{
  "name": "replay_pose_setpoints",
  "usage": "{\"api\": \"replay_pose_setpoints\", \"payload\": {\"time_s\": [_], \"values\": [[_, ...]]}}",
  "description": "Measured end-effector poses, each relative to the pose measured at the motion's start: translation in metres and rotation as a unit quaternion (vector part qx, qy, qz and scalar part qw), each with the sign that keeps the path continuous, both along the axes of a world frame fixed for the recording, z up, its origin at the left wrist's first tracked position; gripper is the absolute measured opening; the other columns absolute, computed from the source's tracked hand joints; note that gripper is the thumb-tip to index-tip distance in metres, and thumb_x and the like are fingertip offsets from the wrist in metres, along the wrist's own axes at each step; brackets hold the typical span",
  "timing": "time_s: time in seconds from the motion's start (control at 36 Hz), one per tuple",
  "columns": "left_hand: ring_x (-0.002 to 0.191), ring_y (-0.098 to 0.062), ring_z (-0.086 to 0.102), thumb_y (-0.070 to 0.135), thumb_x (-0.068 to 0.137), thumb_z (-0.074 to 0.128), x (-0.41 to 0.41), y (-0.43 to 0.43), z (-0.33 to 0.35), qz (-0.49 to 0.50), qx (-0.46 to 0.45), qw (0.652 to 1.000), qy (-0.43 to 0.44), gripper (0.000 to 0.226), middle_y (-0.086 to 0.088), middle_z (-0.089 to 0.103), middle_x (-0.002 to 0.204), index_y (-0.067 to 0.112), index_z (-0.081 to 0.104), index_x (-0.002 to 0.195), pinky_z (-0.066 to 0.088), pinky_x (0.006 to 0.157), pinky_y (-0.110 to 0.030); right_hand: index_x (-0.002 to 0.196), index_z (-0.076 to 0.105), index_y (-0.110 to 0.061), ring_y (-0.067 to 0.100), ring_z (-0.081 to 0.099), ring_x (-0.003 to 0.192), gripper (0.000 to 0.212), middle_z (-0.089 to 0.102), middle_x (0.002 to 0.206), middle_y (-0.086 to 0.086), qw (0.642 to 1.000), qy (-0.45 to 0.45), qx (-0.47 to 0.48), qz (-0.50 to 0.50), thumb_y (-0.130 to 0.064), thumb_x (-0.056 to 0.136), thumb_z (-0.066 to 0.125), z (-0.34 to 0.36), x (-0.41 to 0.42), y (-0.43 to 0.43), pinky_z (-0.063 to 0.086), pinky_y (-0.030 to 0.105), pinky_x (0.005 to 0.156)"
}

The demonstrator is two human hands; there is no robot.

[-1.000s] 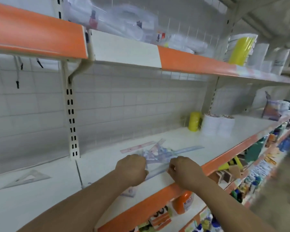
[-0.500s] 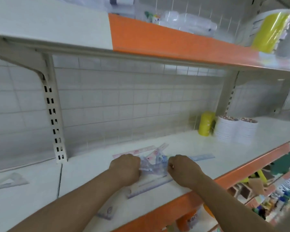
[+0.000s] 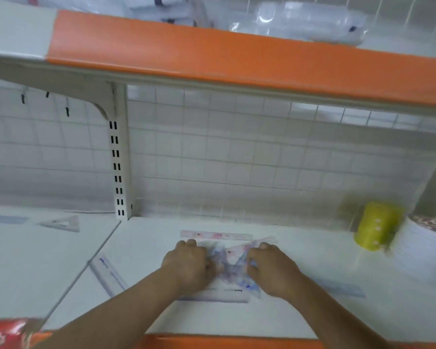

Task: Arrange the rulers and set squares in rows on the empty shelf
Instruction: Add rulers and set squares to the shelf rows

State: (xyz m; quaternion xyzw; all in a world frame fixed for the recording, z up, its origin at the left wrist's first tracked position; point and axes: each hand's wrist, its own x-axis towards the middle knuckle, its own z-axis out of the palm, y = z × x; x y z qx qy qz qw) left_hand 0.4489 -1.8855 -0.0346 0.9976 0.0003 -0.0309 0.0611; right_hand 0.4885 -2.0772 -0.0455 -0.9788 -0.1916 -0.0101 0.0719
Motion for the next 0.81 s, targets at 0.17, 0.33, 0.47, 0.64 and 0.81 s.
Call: {"api": "replay_pose_setpoints", "payload": {"time_s": [0.17, 0.33, 0.47, 0.64, 0.81], "values": [[0.129, -0.028, 0.036, 0.08, 0.082, 0.03, -0.01, -0.024, -0.006, 0.02, 0.034, 0.999, 0.013, 0.081, -0.008, 0.042, 0.137, 0.027, 0.036, 0.143, 0.035, 0.105, -0.04, 0.116, 0.064, -0.035, 0.021, 0.043, 0.114, 0.029, 0.037, 0.104, -0.001, 0.996, 0.006, 0.011, 0.092, -0.037, 0.097, 0.042, -0.009, 0.005, 0.0, 0.038, 0.027, 0.09], [0.13, -0.03, 0.038, 0.062, 0.09, 0.038, -0.012, -0.029, -0.015, 0.027, 0.056, 0.998, 0.002, 0.065, -0.009, 0.042, 0.14, 0.02, 0.04, 0.139, 0.034, 0.104, -0.039, 0.118, 0.062, -0.043, 0.02, 0.044, 0.114, 0.028, 0.037, 0.101, -0.003, 0.994, 0.023, 0.009, 0.11, -0.038, 0.097, 0.045, -0.003, 0.011, -0.007, 0.041, 0.029, 0.093], [0.123, -0.027, 0.046, 0.036, 0.087, 0.048, -0.012, -0.026, -0.008, 0.025, 0.032, 0.999, 0.008, 0.038, -0.006, 0.051, 0.128, 0.021, 0.057, 0.121, 0.038, 0.101, -0.033, 0.113, 0.068, -0.028, 0.018, 0.045, 0.115, 0.026, 0.041, 0.102, -0.004, 0.995, 0.044, 0.016, 0.092, -0.037, 0.093, 0.053, 0.005, 0.015, -0.009, 0.043, 0.029, 0.091], [0.118, -0.027, 0.047, 0.015, 0.088, 0.047, -0.004, -0.02, 0.0, 0.054, -0.02, 0.998, 0.04, 0.038, -0.008, 0.046, 0.128, 0.021, 0.058, 0.123, 0.043, 0.102, -0.034, 0.11, 0.059, -0.017, 0.017, 0.044, 0.113, 0.03, 0.047, 0.117, 0.0, 0.992, 0.072, 0.024, 0.099, -0.04, 0.09, 0.057, 0.009, 0.01, -0.003, 0.041, 0.029, 0.09], [0.118, -0.026, 0.046, 0.009, 0.089, 0.047, -0.004, -0.02, -0.001, 0.061, -0.036, 0.997, 0.015, 0.037, -0.008, 0.046, 0.128, 0.019, 0.049, 0.124, 0.043, 0.097, -0.032, 0.111, 0.052, -0.013, 0.021, 0.045, 0.111, 0.029, 0.048, 0.117, 0.003, 0.992, 0.083, 0.018, 0.093, -0.032, 0.09, 0.058, 0.014, 0.008, 0.0, 0.039, 0.03, 0.09]]}}
